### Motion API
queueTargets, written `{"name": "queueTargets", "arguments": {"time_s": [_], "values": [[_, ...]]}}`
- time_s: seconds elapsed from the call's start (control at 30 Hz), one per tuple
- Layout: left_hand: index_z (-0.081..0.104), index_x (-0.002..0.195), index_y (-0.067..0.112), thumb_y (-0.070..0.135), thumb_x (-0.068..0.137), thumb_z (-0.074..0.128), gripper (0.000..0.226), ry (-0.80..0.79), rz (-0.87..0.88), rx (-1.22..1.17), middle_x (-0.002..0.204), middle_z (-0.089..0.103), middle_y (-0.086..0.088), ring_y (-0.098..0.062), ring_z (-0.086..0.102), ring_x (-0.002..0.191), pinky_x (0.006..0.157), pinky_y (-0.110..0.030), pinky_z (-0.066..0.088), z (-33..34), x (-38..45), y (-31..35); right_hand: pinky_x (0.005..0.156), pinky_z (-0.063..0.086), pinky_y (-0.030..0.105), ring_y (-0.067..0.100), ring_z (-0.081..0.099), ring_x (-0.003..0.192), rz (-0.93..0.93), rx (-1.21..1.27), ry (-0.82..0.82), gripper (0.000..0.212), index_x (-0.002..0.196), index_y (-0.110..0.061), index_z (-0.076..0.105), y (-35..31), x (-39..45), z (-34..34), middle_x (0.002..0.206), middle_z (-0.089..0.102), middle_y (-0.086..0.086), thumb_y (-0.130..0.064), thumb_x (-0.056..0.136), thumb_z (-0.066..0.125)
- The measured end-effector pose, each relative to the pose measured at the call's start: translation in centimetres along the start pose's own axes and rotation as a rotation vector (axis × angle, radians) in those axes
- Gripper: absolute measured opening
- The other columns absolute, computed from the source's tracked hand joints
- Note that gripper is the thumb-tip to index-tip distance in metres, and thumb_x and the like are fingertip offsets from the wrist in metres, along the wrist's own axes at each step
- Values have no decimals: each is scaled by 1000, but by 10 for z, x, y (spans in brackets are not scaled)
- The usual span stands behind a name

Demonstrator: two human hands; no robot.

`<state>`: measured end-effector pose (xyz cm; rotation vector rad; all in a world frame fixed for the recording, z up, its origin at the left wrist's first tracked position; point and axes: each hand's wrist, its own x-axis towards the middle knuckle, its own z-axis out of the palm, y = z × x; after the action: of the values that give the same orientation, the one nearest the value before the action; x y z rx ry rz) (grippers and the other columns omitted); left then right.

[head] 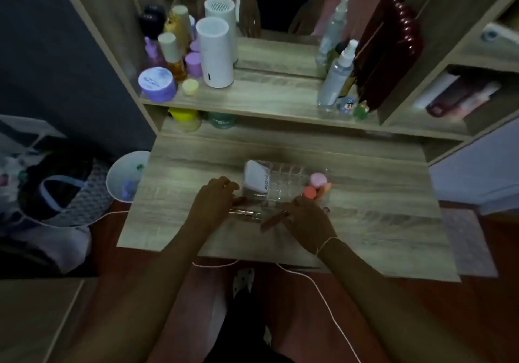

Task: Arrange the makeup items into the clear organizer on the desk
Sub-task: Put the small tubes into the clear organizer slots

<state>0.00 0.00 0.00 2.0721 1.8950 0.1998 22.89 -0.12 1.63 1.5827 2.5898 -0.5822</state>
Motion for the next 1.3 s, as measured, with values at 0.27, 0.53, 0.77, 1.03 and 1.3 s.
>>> {"name": "queueTargets", "arguments": {"time_s": [0.27,0.53,0.77,1.03,1.3], "values": [[64,108,7,16,84,65,25,-67,41,-5,105,61,-17,-34,54,98,80,-45,45,9,17,-14,64,53,42,36,62,77,-84,-32,23,37,109,-13,68,-1,16,19,83,62,18,2,75,66],[65,103,10,17,82,67,23,-150,71,-69,103,61,-13,-30,52,99,80,-39,43,10,26,-24,70,51,38,33,61,86,-123,-114,-4,24,105,-14,67,2,25,28,92,62,14,-11,81,66],[64,101,8,17,86,62,17,-143,114,-109,101,64,-14,-30,54,95,80,-42,45,1,26,-34,57,46,36,29,58,71,-173,-135,66,20,96,-12,67,0,30,25,79,58,11,-10,76,72],[62,103,6,9,89,59,14,20,127,-280,99,65,-13,-28,56,90,77,-36,44,-20,17,-41,88,49,41,32,57,103,-81,93,146,27,112,-12,63,-10,30,-4,116,64,12,-10,85,62],[54,127,10,6,89,59,38,170,250,-458,112,67,-14,-23,62,99,83,-29,47,-43,36,-11,66,50,25,5,62,79,116,502,247,11,108,-23,53,-2,36,-28,90,65,-7,-23,97,49]]}}
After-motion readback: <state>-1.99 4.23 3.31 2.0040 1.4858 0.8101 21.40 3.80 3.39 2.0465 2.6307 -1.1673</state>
